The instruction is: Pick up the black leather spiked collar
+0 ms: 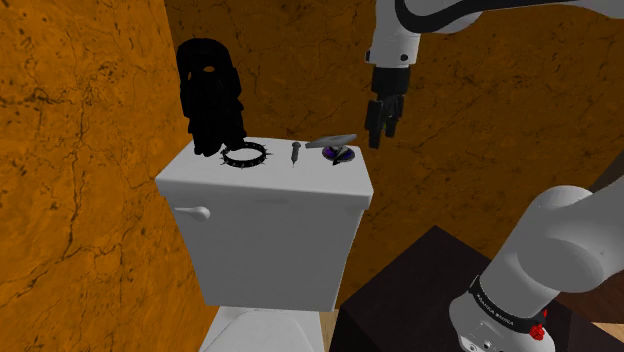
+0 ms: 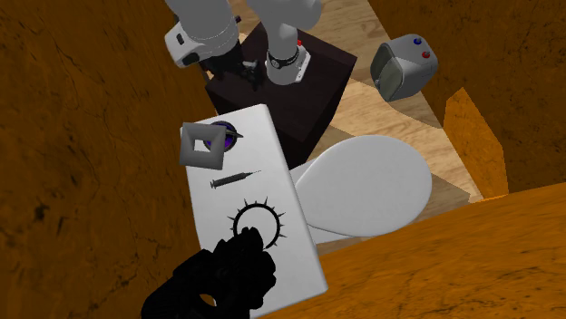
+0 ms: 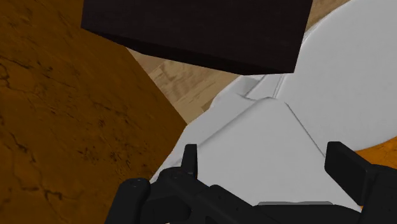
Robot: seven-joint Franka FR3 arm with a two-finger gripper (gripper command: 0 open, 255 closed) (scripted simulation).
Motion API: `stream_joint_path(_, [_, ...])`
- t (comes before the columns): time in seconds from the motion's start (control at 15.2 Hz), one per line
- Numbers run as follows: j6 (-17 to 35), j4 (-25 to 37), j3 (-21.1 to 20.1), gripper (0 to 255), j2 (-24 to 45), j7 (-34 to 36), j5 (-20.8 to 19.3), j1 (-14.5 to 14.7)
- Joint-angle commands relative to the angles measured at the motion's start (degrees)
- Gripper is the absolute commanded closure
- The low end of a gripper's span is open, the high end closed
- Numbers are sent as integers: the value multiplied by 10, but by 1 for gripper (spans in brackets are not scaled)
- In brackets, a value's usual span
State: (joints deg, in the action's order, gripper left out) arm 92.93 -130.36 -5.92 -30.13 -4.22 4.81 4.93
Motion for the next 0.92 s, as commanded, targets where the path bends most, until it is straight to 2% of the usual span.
stream_joint_path(0.0, [23,23,-12,0,41,6,4,6])
stream_joint_path(0.4, [63,111,-47,0,156,29,4,22])
stream_joint_path(0.86, [83,243,-82,0,295,61,-19,44])
